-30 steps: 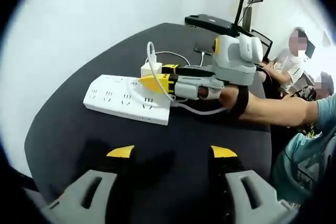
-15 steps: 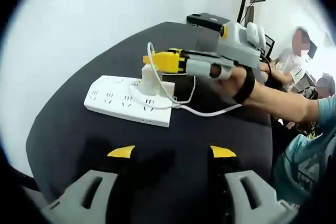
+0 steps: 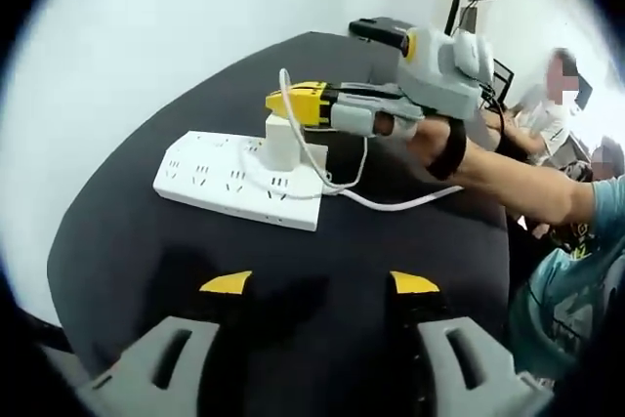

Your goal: Connect the charging cable to the phone, plug the charger into the socket, and turn on the power strip switch to charge the phone.

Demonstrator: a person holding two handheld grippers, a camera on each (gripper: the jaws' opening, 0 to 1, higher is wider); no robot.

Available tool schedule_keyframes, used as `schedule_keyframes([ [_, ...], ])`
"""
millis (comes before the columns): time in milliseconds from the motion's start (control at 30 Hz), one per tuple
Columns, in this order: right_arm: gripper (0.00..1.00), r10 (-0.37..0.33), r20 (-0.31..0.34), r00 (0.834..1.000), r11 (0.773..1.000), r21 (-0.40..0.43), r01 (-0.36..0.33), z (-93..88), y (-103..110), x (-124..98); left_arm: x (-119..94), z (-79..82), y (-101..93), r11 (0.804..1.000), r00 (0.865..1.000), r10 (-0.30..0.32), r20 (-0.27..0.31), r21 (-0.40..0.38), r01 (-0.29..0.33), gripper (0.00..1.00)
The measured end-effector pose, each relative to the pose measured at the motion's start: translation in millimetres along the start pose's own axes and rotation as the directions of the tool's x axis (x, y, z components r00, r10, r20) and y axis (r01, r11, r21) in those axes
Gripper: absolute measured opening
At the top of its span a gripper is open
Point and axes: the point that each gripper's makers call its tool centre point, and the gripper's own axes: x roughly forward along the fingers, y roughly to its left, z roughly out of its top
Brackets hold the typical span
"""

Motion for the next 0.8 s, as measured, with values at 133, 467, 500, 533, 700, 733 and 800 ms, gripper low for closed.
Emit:
schedule_keyframes([
  [133,0.04,0.008,0.042,0.999,1.0,-0.016,-0.008,1.6,6,1,2,-0.1,0.4,1.0,1.0,-0.001,-0.001,-0.004,0.001,0.49],
  [467,0.04,0.016,0.053,0.998,0.998,0.067,-0.02,-0.8,-1,-3,6,13.4,8.2,1.0,1.0,-0.002,0.02,0.002,0.002,0.48],
  [500,0.04,0.026,0.052,0.998,0.994,0.109,-0.032,-2.3,-1,0,5,14.0,8.3,1.0,1.0,-0.003,0.024,-0.001,0.003,0.48],
  [533,0.04,0.033,0.05,0.998,0.992,0.117,-0.039,-6.1,-5,1,5,14.1,8.0,1.0,1.0,-0.005,0.028,-0.003,0.005,0.48],
  [700,0.04,0.026,0.048,0.999,0.994,0.104,-0.031,-2.8,-1,1,3,11.5,10.3,1.0,1.0,0.005,0.021,-0.007,-0.005,0.47],
  [733,0.04,0.044,0.043,0.998,0.993,0.105,-0.048,-3.6,1,3,2,10.7,10.0,1.0,1.0,0.005,0.02,-0.008,-0.005,0.47],
  [800,0.04,0.045,0.036,0.998,0.993,0.105,-0.049,-2.0,-3,7,1,9.5,10.2,1.0,1.0,0.008,0.019,-0.01,-0.008,0.47],
])
